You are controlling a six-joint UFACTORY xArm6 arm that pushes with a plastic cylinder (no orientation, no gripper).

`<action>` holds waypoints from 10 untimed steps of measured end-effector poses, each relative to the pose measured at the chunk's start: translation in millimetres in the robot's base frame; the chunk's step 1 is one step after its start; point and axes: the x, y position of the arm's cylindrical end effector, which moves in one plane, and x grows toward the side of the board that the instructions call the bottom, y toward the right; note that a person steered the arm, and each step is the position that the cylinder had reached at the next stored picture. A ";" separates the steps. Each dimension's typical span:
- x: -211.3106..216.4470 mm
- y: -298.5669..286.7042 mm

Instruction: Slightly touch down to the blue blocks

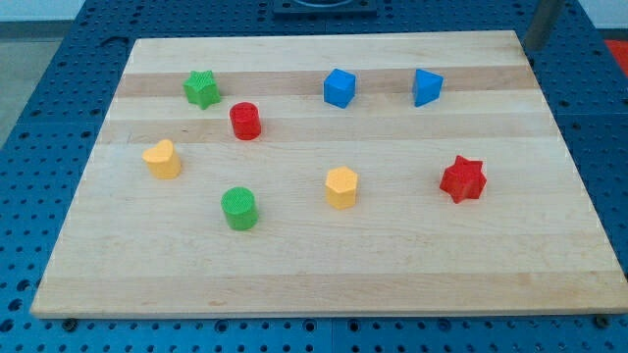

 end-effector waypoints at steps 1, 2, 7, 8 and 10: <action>90.4 -4.0; 120.4 -49.0; 82.0 -123.0; 89.6 -160.3; 89.5 -281.8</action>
